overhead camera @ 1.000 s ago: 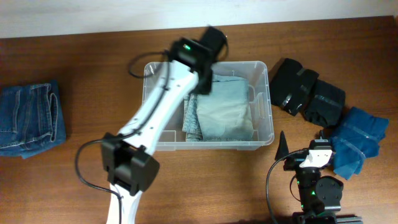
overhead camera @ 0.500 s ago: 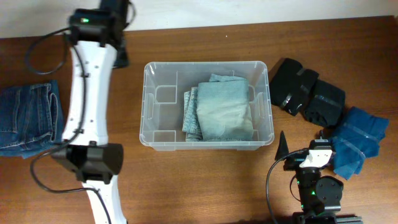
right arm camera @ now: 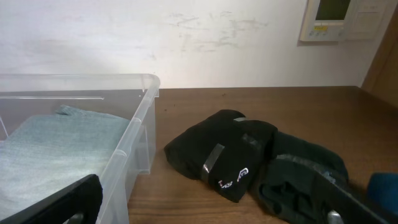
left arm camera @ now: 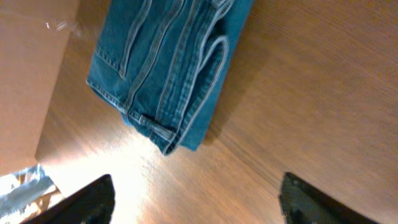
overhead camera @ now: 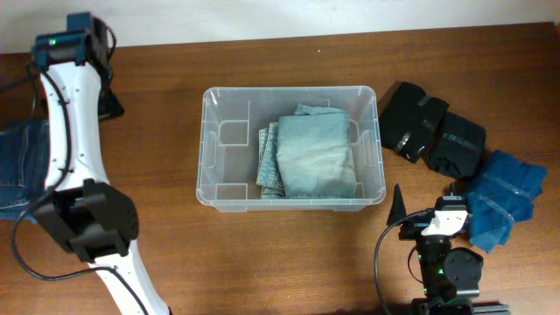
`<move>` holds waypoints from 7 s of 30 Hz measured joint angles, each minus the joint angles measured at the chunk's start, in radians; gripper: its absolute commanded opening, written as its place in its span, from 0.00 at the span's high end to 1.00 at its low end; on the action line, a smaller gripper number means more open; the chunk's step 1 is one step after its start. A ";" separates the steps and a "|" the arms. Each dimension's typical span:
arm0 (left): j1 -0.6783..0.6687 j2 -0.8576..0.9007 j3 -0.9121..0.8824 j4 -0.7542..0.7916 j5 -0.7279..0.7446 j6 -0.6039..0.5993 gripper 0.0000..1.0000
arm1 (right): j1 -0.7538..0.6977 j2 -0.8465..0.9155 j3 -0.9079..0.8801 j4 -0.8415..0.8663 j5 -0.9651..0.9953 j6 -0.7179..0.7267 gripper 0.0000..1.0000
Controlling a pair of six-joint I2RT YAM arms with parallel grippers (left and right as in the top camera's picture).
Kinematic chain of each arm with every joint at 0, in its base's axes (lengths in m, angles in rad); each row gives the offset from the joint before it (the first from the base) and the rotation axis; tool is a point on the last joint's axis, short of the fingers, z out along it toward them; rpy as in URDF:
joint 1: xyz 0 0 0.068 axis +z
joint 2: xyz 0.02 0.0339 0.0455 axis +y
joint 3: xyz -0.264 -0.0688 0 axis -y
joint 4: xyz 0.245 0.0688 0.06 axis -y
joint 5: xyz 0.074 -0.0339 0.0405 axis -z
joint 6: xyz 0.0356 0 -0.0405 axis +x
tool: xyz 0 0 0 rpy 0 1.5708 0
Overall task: Pack container
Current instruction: 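Open the left gripper and move it to the dark-blue jeans, then grasp the folded dark-blue jeans with the left gripper and lift, then carry the dark-blue jeans into the bin and lay them down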
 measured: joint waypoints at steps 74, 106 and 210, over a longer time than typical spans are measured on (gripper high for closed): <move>0.168 0.097 -0.556 0.724 -0.179 0.321 0.99 | 0.000 0.000 0.000 0.000 0.000 0.000 0.02; 0.093 -0.567 -0.415 0.588 0.562 0.319 0.99 | 0.000 0.000 0.000 0.000 0.000 0.000 0.01; -0.976 -0.349 -0.217 0.498 0.069 -0.188 1.00 | 0.000 0.000 0.000 0.000 0.000 -0.001 0.02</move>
